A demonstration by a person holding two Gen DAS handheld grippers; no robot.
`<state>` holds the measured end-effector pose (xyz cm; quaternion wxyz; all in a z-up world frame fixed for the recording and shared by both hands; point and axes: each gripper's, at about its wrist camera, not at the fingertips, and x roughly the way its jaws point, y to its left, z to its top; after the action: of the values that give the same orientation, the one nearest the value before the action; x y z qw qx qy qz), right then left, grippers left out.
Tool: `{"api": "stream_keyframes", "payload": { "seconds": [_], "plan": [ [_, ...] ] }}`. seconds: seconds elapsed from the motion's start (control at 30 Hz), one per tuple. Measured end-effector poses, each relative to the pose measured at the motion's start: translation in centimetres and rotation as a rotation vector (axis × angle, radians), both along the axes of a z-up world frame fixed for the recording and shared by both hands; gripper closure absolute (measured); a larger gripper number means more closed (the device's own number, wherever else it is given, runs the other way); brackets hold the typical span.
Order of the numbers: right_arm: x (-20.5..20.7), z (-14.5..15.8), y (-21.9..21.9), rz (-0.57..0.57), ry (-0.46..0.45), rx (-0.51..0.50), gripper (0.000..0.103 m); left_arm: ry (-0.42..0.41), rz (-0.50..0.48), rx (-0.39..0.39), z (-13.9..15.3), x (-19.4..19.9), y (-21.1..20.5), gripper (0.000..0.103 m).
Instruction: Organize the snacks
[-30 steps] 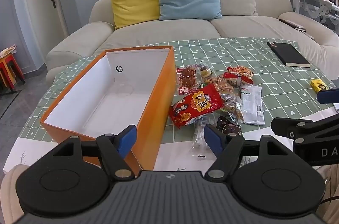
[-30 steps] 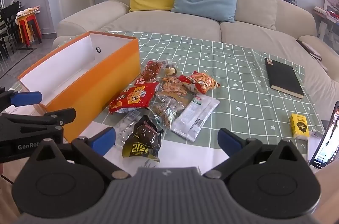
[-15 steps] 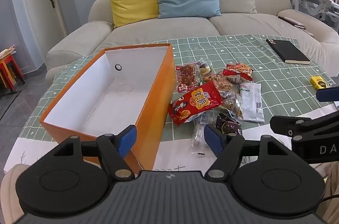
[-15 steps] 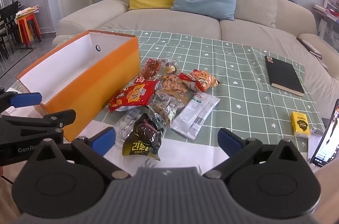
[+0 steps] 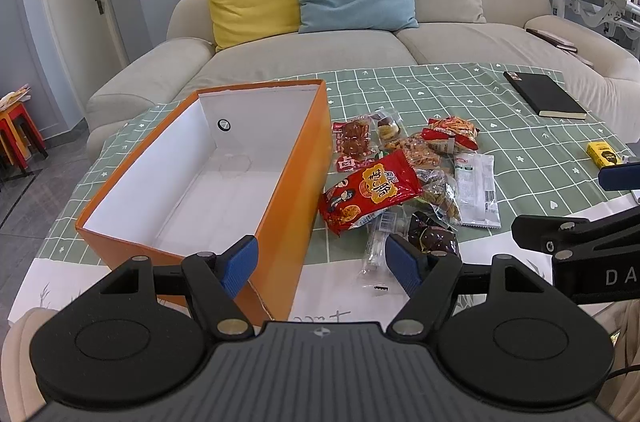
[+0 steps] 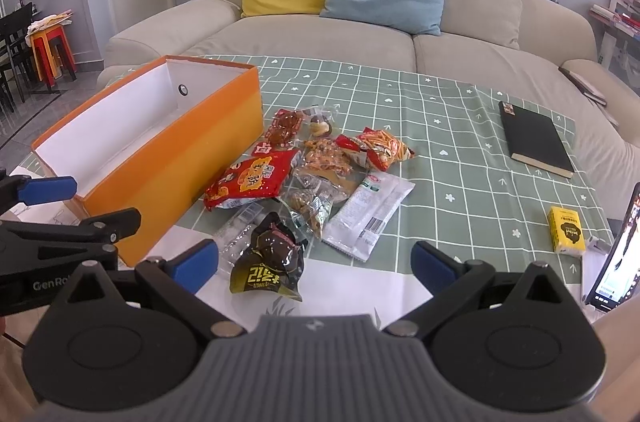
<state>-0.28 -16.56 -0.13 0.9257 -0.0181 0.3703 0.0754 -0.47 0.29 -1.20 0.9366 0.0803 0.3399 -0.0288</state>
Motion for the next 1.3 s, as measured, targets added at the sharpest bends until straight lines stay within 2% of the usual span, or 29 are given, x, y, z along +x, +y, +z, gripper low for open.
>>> {"api": "stream_keyframes", "payload": {
  "seconds": [0.47,1.3],
  "plan": [
    [0.19,0.08,-0.02,-0.005,0.011,0.001,0.004,0.011,0.004,0.008,-0.60,0.49,-0.28,0.018],
    [0.27,0.07,0.07,-0.003,0.011,-0.005,0.004,0.028,0.006,0.016,0.03,0.65,-0.09,0.018]
  ]
}}
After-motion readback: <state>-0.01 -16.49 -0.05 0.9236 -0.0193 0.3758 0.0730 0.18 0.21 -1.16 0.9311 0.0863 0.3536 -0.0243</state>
